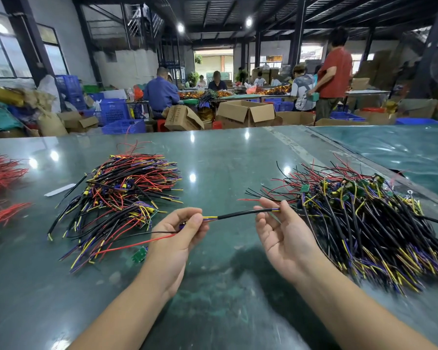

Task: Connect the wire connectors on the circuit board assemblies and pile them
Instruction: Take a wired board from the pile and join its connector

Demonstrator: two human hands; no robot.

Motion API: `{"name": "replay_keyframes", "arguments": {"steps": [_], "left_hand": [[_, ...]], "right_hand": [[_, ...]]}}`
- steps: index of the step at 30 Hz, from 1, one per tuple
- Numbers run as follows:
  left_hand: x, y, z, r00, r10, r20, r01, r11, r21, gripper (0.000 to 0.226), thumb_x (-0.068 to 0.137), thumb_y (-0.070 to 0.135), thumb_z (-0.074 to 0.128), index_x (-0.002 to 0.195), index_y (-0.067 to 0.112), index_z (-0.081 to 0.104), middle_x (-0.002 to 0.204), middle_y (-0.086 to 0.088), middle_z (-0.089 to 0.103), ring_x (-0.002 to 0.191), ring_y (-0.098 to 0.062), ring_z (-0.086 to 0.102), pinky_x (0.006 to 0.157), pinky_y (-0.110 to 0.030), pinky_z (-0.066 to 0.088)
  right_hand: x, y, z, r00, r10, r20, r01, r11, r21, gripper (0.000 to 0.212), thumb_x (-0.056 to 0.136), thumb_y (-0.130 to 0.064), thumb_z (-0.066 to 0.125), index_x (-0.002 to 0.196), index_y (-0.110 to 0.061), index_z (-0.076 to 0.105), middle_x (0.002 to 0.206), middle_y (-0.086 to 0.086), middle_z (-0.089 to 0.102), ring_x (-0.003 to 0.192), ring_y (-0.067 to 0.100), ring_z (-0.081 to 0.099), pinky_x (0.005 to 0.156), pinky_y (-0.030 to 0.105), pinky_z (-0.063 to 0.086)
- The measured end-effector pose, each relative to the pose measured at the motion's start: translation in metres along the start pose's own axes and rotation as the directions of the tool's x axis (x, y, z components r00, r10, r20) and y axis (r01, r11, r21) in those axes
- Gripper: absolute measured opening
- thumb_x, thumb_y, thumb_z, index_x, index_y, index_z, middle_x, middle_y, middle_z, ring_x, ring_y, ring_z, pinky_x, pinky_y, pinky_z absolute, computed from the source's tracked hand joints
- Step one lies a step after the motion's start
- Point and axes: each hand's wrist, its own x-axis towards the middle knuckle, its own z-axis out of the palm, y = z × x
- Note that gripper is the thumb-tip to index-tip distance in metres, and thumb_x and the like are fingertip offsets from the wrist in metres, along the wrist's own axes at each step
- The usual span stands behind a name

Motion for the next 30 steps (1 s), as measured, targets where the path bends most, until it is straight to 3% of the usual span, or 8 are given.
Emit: {"name": "replay_keyframes", "arguments": {"steps": [4,6,12,18,23,26,30], "left_hand": [[-0.001,0.0,0.0,1.0,0.003,-0.002,-0.003,0.996,0.089,0.014,0.084,-0.002,0.06,0.082,0.009,0.067,0.069,0.0,0.068,0.063,-0.01,0.066,0.066,-0.019,0.056],[-0.003,0.0,0.001,0.999,-0.012,0.03,0.008,0.994,0.107,0.012,0.08,0.001,0.063,0.08,0.012,0.069,0.068,-0.001,0.067,0.065,-0.012,0.067,0.065,-0.019,0.055],[-0.007,0.004,0.004,0.988,-0.12,0.1,0.119,0.993,0.015,0.009,0.067,0.012,0.067,0.075,0.011,0.072,0.068,-0.005,0.069,0.061,-0.013,0.067,0.059,-0.018,0.054],[-0.003,0.009,0.003,0.974,-0.206,0.095,0.216,0.969,-0.121,0.012,0.07,0.011,0.064,0.069,0.011,0.075,0.072,-0.009,0.071,0.061,-0.013,0.068,0.058,-0.019,0.055],[0.001,0.014,-0.002,0.967,-0.242,0.084,0.254,0.946,-0.201,0.014,0.07,0.011,0.063,0.067,0.013,0.076,0.069,-0.007,0.071,0.057,-0.011,0.067,0.054,-0.018,0.054],[0.004,0.017,-0.006,0.971,-0.227,0.069,0.237,0.948,-0.215,0.015,0.07,0.01,0.062,0.067,0.013,0.077,0.068,-0.006,0.071,0.056,-0.01,0.066,0.053,-0.018,0.054],[0.002,0.015,-0.005,0.971,-0.218,0.094,0.231,0.959,-0.166,0.015,0.071,0.012,0.062,0.069,0.013,0.077,0.072,-0.007,0.072,0.059,-0.011,0.067,0.056,-0.019,0.055]], "right_hand": [[-0.002,0.002,0.002,1.0,0.011,0.012,-0.009,0.979,-0.202,0.021,0.08,-0.025,0.067,0.081,-0.004,0.068,0.067,0.005,0.063,0.048,0.006,0.056,0.047,0.012,0.049],[-0.006,0.007,0.003,0.995,0.065,0.076,-0.04,0.957,-0.286,0.025,0.066,-0.021,0.072,0.082,-0.003,0.068,0.068,0.004,0.064,0.05,0.006,0.058,0.048,0.012,0.05],[-0.013,0.016,0.006,0.964,0.138,0.228,-0.038,0.918,-0.394,0.019,0.072,-0.023,0.066,0.068,-0.007,0.076,0.069,0.002,0.067,0.049,0.005,0.053,0.047,0.012,0.046],[-0.009,0.013,0.007,0.973,-0.016,0.231,0.086,0.951,-0.296,0.027,0.078,-0.029,0.061,0.069,-0.007,0.075,0.074,0.007,0.07,0.055,0.006,0.061,0.054,0.014,0.052],[-0.005,0.009,0.005,0.98,-0.007,0.197,0.044,0.982,-0.185,0.053,0.097,-0.04,0.04,0.078,-0.004,0.073,0.079,0.014,0.072,0.057,0.011,0.065,0.053,0.017,0.053],[-0.003,0.005,0.001,0.983,-0.009,0.182,0.035,0.99,-0.138,0.048,0.101,-0.036,0.034,0.09,-0.001,0.066,0.077,0.013,0.072,0.057,0.012,0.065,0.053,0.018,0.054],[-0.002,0.004,-0.002,0.987,-0.041,0.154,0.06,0.991,-0.123,0.047,0.103,-0.032,0.03,0.092,0.001,0.062,0.073,0.012,0.072,0.054,0.01,0.064,0.053,0.016,0.053]]}}
